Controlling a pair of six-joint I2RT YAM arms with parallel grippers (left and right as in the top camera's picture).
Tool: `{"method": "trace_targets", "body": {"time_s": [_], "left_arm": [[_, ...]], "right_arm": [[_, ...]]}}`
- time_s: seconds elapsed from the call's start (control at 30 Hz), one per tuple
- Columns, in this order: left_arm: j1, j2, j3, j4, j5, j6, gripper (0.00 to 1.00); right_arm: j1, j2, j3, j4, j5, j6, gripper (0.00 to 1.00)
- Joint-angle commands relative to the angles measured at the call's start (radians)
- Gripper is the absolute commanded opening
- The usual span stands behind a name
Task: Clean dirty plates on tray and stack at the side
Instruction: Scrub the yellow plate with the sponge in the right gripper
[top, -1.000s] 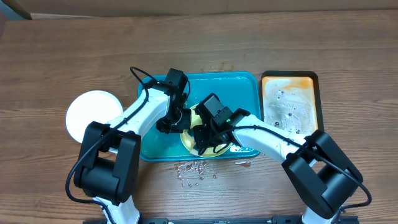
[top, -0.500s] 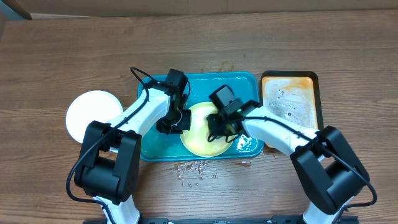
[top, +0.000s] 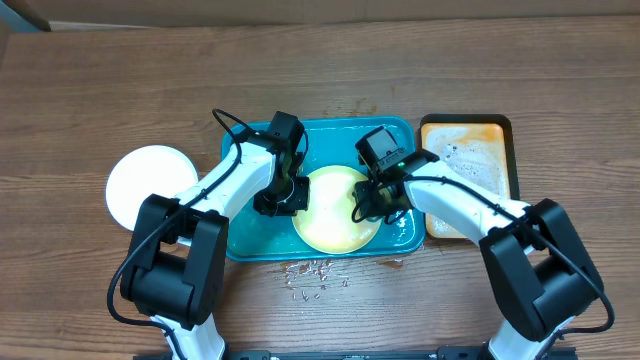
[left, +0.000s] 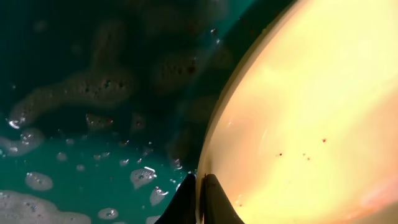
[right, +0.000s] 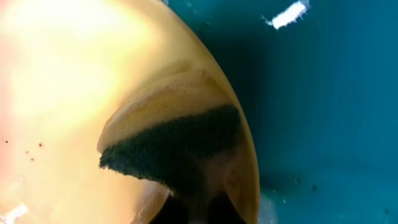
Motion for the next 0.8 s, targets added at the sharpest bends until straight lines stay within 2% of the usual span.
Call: {"method": "trace_targets", "body": {"time_s": [0.0, 0.1, 0.3, 0.53, 0.77], "left_arm": [[-0.002, 0.009, -0.004, -0.017, -0.032, -0.002, 0.04], [-0.002, 0.009, -0.004, -0.019, -0.032, -0.002, 0.04], [-0.002, 0.009, -0.004, -0.021, -0.032, -0.002, 0.04], [-0.002, 0.009, -0.004, -0.024, -0.032, -0.002, 0.04], [-0.002, 0.009, -0.004, -0.024, -0.032, -0.002, 0.04]], "right_arm": [[0.008, 0.027, -0.031, 0.069, 0.066, -0.014, 0.04], [0.008, 0.027, -0.031, 0.156, 0.066, 0.071, 0.04], [0.004, 0.026, -0.026, 0.253, 0.086, 0.083, 0.04], [-0.030, 0.002, 0.045, 0.255, 0.089, 0.080, 0.04], [-0.096, -0.108, 0.093, 0.209, 0.088, 0.080, 0.04]]}}
